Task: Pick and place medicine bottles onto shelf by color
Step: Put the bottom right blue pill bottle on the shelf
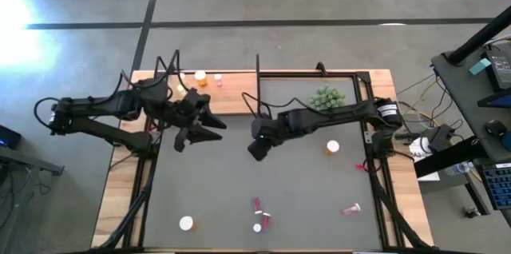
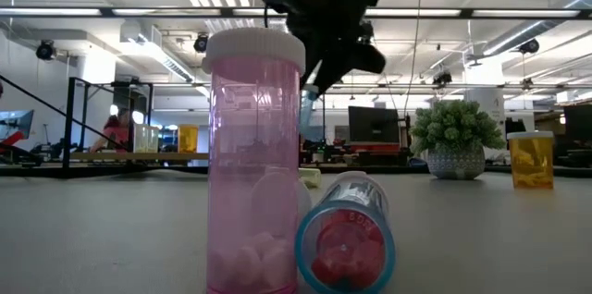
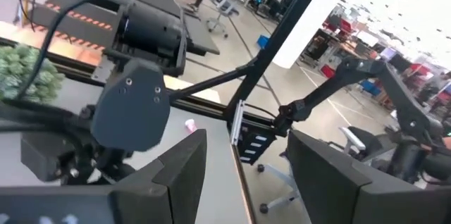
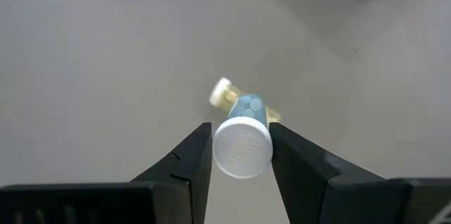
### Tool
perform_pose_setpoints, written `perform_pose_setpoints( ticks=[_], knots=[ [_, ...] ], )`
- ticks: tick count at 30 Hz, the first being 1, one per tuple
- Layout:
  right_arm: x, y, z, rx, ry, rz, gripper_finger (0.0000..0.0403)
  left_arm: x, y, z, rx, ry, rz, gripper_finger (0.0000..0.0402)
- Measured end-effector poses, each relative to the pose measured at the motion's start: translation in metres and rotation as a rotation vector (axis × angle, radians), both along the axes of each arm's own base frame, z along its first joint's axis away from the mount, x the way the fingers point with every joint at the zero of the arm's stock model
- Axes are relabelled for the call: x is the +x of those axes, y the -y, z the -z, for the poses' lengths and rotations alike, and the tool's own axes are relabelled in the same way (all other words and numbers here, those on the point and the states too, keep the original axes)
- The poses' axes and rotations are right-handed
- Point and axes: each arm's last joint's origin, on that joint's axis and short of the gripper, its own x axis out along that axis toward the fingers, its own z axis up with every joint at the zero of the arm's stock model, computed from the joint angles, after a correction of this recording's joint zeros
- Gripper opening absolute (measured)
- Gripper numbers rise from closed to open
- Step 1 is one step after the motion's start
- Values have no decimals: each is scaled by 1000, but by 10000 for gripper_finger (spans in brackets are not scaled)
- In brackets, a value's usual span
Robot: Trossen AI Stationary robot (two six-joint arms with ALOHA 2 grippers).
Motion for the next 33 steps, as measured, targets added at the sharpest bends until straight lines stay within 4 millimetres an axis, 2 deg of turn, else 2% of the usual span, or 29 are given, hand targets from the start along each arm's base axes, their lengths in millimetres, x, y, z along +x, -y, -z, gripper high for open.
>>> perform_pose_setpoints(
  ticks=[18, 25, 33],
  knots=[
    [64, 12, 23, -2, -44, -30, 123, -3, -13, 8, 5, -85, -66, 183],
    [79, 12, 25, -6, -157, -50, 123, -4, -13, 8, 3, -92, -66, 183],
    [93, 11, 37, 10, -180, -80, 124, -4, -13, 9, 2, -97, -66, 183]
  ],
)
